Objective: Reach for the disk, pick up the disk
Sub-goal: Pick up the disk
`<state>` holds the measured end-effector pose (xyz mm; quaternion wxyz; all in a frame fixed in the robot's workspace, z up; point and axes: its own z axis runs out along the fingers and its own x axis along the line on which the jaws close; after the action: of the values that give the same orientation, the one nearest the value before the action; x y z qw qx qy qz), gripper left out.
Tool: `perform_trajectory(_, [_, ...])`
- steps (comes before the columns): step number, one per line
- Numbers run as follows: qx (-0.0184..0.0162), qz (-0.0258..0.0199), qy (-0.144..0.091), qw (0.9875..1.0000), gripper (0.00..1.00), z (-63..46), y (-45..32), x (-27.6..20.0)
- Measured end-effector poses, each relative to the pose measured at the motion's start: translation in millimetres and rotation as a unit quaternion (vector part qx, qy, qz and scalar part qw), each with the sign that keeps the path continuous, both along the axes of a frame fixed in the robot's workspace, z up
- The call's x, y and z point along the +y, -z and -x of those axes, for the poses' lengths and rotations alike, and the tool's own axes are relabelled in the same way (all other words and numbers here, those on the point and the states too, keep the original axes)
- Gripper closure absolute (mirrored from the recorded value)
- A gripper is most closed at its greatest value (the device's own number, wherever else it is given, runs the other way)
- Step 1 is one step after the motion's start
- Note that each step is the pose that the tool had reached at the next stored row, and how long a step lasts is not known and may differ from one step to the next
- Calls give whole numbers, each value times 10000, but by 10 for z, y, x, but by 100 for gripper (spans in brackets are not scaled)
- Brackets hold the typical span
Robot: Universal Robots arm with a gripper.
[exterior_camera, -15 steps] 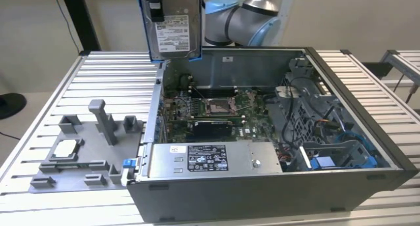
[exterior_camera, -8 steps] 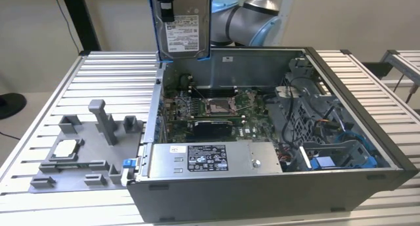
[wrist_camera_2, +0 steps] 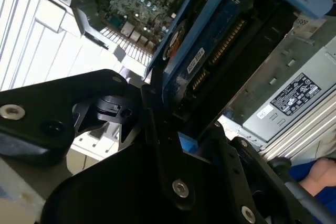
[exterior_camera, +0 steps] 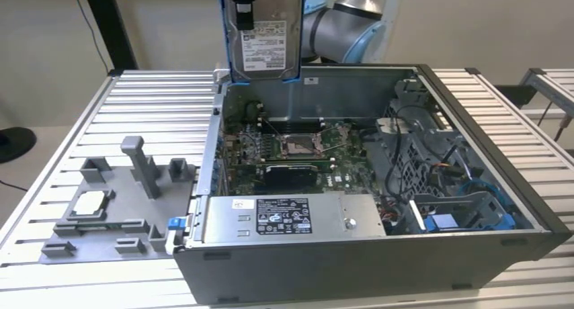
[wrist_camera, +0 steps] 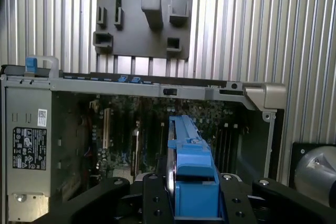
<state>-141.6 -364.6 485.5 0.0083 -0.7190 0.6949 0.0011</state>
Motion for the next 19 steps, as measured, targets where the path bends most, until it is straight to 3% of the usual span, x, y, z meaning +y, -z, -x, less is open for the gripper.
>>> perform_trajectory(19, [-3,0,0,10000,100,-456,0,0])
